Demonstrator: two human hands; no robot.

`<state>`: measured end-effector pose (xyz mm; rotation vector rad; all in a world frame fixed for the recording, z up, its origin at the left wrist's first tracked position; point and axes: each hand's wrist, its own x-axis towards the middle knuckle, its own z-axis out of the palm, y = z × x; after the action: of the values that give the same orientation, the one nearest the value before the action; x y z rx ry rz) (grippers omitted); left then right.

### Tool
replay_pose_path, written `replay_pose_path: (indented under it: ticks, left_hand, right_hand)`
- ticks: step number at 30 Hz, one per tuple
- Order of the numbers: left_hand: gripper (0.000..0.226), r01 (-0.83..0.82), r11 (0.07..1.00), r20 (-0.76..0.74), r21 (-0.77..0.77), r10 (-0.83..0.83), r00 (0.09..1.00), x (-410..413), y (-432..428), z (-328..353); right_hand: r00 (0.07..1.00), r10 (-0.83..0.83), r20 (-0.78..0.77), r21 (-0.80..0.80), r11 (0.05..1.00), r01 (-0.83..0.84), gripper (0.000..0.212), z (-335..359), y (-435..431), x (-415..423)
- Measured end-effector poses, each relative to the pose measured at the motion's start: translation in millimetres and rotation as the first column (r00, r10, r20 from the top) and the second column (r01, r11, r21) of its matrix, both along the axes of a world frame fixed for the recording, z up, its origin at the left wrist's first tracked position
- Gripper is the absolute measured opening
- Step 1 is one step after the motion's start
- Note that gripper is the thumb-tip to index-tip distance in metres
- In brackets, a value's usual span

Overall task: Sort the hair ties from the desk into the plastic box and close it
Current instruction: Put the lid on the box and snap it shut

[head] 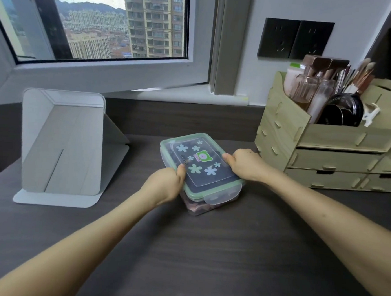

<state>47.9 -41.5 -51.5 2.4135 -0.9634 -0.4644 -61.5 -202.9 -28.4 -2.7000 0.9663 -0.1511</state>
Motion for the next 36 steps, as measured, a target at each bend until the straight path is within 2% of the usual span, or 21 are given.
replay_pose_path:
  ticks: [3, 7, 9, 12, 15, 16, 18, 21, 23, 25, 28, 30, 33, 34, 36]
  left_hand:
    - [0.053, 0.057, 0.994, 0.011, -0.094, -0.056, 0.998, 2, 2, -1]
    - [0.060, 0.049, 0.984, -0.063, -0.172, -0.060, 0.996, 7, 1, 6]
    - [0.064, 0.036, 0.992, -0.104, -0.123, -0.049, 0.993, 12, -6, 11]
    - [0.067, 0.035, 0.999, -0.089, 0.003, -0.035, 0.995, 24, -12, 16]
    - [0.077, 0.021, 0.998, -0.111, 0.057, -0.015, 0.994, 30, -12, 21]
    - [0.081, 0.012, 0.998, -0.081, 0.056, -0.007, 0.997, 30, -12, 20]
    - [0.082, -0.029, 0.999, 0.051, 0.042, 0.027, 0.998, 25, -10, 20]
    - [0.070, -0.044, 0.999, 0.268, 0.016, 0.038, 0.963, 9, -1, 16]
    - [0.059, -0.020, 1.000, 0.354, 0.017, 0.013, 0.935, -5, 6, 12]
    - [0.051, -0.014, 1.000, 0.367, -0.002, 0.014, 0.930, -15, 11, 10]
    - [0.045, 0.001, 0.997, 0.268, -0.076, 0.020, 0.963, -15, 13, 5]
    - [0.043, -0.011, 0.991, 0.161, -0.133, 0.033, 0.986, -9, 14, 0]
    - [0.040, -0.087, 0.981, -0.013, -0.173, 0.086, 0.996, 1, 14, 5]
    - [0.037, -0.092, 0.979, -0.084, -0.184, 0.078, 0.993, 2, 14, 9]
    - [0.034, -0.049, 0.983, -0.239, -0.175, 0.006, 0.971, -2, 13, 18]
  right_hand:
    - [0.999, -0.027, 0.035, 0.074, 0.997, 0.024, 0.051, -4, -6, 1]
    - [0.988, -0.108, 0.111, 0.148, 0.985, 0.091, 0.052, -10, -5, -3]
    - [0.979, -0.162, 0.126, 0.141, 0.980, 0.144, 0.049, -11, 0, -3]
    - [0.966, -0.238, 0.103, 0.129, 0.966, 0.225, 0.050, -7, 10, -2]
    - [0.959, -0.268, 0.094, 0.302, 0.925, 0.229, 0.056, -9, 14, -9]
    - [0.955, -0.276, 0.110, 0.346, 0.911, 0.224, 0.058, -11, 16, -13]
    - [0.956, -0.250, 0.156, 0.337, 0.923, 0.186, 0.061, -13, 19, -18]
    - [0.949, -0.253, 0.188, 0.309, 0.932, 0.188, 0.063, -12, 23, -25]
    - [0.937, -0.272, 0.219, 0.423, 0.892, 0.160, 0.056, -13, 24, -28]
    - [0.923, -0.304, 0.236, 0.488, 0.859, 0.158, 0.050, -16, 27, -29]
    - [0.904, -0.323, 0.281, 0.448, 0.877, 0.173, 0.038, -21, 33, -33]
    - [0.885, -0.343, 0.315, 0.489, 0.858, 0.159, 0.037, -23, 35, -36]
    - [0.902, -0.337, 0.271, 0.517, 0.841, 0.158, 0.037, -21, 35, -38]
    - [0.923, -0.309, 0.227, 0.461, 0.870, 0.178, 0.035, -19, 32, -37]
    - [0.955, -0.256, 0.146, 0.244, 0.945, 0.216, 0.034, -15, 25, -35]
